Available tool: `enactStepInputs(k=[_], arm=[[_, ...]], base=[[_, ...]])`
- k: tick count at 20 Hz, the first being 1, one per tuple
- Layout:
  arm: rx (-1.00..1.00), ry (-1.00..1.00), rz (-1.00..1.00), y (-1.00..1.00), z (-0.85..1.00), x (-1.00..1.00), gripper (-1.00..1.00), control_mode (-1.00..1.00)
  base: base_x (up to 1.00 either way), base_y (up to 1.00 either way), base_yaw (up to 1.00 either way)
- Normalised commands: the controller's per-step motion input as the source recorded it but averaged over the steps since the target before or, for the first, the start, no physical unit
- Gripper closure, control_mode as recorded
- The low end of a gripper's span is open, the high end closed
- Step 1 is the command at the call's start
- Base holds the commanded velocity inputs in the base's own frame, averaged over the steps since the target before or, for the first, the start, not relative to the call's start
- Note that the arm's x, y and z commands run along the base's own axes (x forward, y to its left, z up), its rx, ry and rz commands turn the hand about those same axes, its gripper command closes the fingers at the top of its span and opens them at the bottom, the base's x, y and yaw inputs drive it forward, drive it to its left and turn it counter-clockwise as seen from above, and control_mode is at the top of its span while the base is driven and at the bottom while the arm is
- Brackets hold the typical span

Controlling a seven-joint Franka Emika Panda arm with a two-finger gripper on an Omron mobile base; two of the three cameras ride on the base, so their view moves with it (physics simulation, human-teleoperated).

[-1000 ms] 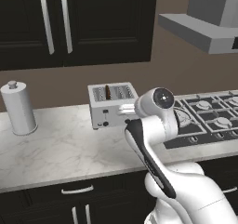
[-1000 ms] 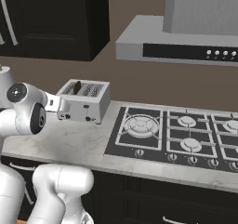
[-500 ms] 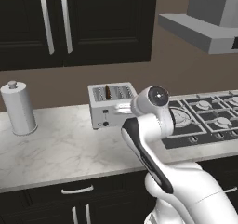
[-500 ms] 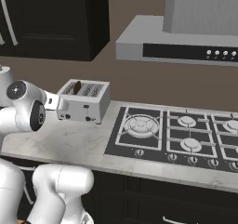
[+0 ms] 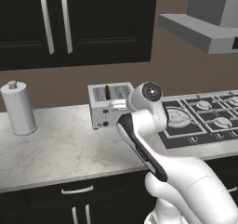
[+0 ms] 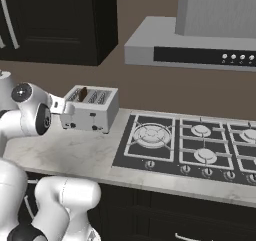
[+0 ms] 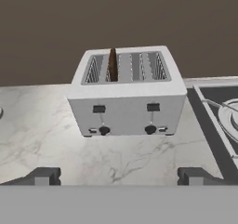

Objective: Start the toaster. Once the lever pops up, take the bread to the plate on the dining counter.

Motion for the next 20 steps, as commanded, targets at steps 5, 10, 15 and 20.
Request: enactStepInputs(k=[5,10,15,20], arm=[[0.00,0.00,0.00,0.00,-0.02,0.37,-1.00,-1.00],[0.00,0.00,0.01,0.00,-0.12,0.35,-1.00,-1.00],[0.00,0.00,0.01,0.00,-0.19,0.29,-1.00,-1.00],[0.00,0.00,0.01,0.05,-0.23,0.15,-1.00,-1.00]], base=[[0.00,0.00,0.00],[0.00,0.00,0.00],[0.00,0.00,0.00],[0.00,0.00,0.00]])
